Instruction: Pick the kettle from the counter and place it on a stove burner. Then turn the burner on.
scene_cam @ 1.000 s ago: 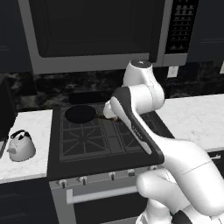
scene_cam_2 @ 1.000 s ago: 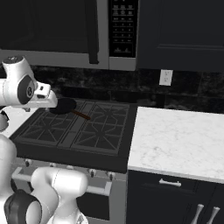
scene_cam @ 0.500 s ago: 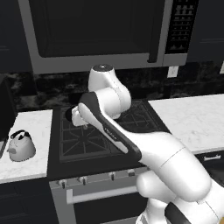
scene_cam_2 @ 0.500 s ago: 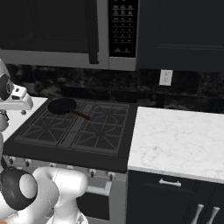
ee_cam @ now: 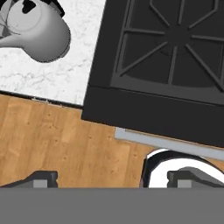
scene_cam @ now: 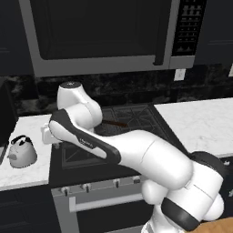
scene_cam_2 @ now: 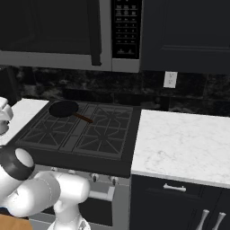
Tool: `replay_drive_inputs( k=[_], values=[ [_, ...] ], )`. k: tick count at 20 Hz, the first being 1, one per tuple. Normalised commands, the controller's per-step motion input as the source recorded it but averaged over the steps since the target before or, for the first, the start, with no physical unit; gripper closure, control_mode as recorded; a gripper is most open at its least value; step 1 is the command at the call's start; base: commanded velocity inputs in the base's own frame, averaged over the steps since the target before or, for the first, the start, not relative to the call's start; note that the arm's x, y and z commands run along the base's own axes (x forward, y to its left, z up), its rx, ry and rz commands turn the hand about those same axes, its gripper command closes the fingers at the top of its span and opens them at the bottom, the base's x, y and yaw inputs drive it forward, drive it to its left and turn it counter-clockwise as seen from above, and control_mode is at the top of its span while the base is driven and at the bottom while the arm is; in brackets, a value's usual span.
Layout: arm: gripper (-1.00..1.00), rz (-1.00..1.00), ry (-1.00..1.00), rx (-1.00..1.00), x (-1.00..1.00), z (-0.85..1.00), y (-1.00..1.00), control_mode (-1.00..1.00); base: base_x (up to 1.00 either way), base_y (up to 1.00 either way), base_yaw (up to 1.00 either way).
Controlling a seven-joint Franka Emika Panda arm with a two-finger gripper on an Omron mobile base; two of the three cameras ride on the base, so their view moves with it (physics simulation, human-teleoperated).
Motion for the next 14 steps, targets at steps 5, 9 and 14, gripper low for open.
replay_drive_inputs(
  k=[5,9,14],
  values=[
    [-1.0,0.0,0.0,0.03,0.14,-0.07,0.15,-1.0,0.0,0.0,0.0],
    [-1.0,-0.01,0.0,0.06,0.95,-0.09,0.15,-1.0,0.0,0.0,0.0],
    [-1.0,-0.02,0.0,0.17,0.52,-0.11,0.53,-1.0,0.0,0.0,0.0]
  ],
)
